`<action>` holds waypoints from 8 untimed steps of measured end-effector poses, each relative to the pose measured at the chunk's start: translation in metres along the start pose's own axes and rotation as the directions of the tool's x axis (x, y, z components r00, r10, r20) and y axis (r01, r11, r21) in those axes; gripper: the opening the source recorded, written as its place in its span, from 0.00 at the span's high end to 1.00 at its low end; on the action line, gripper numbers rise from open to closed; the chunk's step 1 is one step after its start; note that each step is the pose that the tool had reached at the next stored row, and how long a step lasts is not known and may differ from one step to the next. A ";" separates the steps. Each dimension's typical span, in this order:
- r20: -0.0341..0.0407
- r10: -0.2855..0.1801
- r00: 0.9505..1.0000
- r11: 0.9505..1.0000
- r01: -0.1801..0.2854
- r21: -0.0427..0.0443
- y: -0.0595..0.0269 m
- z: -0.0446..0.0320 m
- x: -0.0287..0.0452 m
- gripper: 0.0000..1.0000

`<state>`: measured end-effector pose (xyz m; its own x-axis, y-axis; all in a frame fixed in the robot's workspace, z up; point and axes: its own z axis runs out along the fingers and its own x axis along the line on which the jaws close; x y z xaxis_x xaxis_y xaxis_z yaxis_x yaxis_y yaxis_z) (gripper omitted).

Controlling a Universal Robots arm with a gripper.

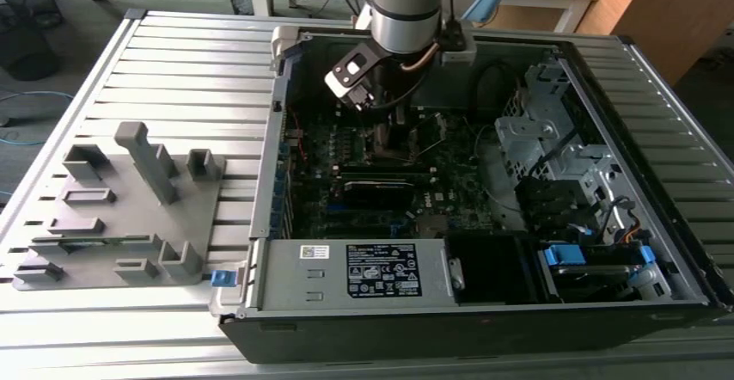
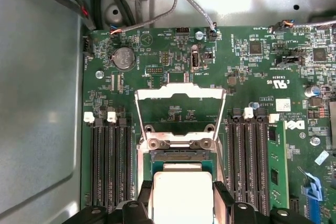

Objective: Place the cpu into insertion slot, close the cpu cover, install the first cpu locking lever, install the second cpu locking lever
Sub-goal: 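Place the cpu into insertion slot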

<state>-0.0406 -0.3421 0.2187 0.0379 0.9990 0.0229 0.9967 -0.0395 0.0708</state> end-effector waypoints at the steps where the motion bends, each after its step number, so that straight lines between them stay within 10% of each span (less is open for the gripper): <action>1: 0.000 0.000 1.000 1.000 0.000 0.000 -0.0001 0.0013 0.0000 0.46; 8: 0.000 0.000 1.000 1.000 0.000 0.000 -0.0003 0.0041 0.0000 0.46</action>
<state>-0.0406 -0.3421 0.2146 0.0379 0.9990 0.0232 0.9967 -0.0395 0.0709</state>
